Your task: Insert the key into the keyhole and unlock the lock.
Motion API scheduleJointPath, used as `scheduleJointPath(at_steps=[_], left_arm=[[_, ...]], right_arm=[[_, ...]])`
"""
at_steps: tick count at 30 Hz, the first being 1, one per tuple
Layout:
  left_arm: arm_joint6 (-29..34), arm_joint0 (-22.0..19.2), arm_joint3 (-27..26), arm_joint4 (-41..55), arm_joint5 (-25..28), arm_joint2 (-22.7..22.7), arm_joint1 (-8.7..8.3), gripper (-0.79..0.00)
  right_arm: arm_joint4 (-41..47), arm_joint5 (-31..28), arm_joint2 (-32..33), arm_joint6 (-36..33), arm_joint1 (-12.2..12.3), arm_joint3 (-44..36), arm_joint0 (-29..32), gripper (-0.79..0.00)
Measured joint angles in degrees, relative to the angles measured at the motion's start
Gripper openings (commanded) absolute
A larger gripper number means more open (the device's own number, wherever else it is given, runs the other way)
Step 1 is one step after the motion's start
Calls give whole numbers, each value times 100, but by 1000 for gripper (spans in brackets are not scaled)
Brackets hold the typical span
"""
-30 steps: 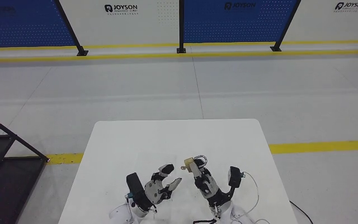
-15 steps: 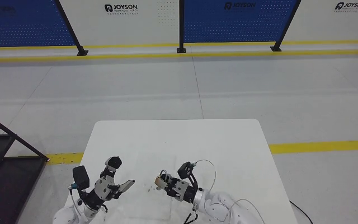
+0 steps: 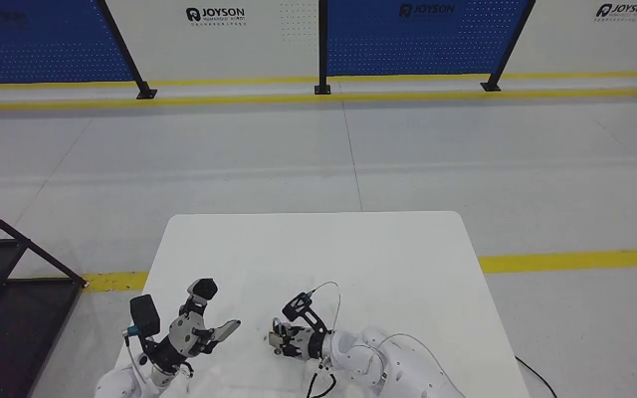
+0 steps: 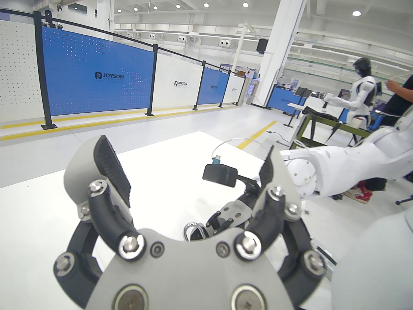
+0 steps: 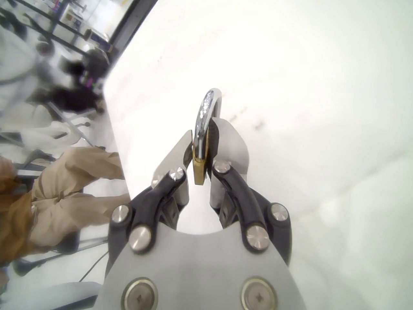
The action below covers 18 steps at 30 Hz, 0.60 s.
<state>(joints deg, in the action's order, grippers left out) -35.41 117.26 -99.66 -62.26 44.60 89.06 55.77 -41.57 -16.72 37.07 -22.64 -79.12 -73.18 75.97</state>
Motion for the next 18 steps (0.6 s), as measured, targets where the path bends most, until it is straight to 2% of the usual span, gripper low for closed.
scheduleJointPath(at_steps=[1, 2, 10, 13, 18], left_arm=[[0, 0, 0, 0, 0, 0, 0, 0], [0, 0, 0, 0, 0, 0, 0, 0], [0, 0, 0, 0, 0, 0, 0, 0], [0, 0, 0, 0, 0, 0, 0, 0], [139, -68, -28, 149, -146, -41, 20, 0]], right_arm=[[-37, 50, -27, -20, -10, 10, -18, -25], [-83, 105, -60, -47, -21, 17, -37, 0], [-513, 350, -45, -16, 32, -299, 57, 0], [-858, 468, 104, 5, 139, -694, 238, 0], [-1508, 491, 669, -118, 451, -1863, 824, 0]])
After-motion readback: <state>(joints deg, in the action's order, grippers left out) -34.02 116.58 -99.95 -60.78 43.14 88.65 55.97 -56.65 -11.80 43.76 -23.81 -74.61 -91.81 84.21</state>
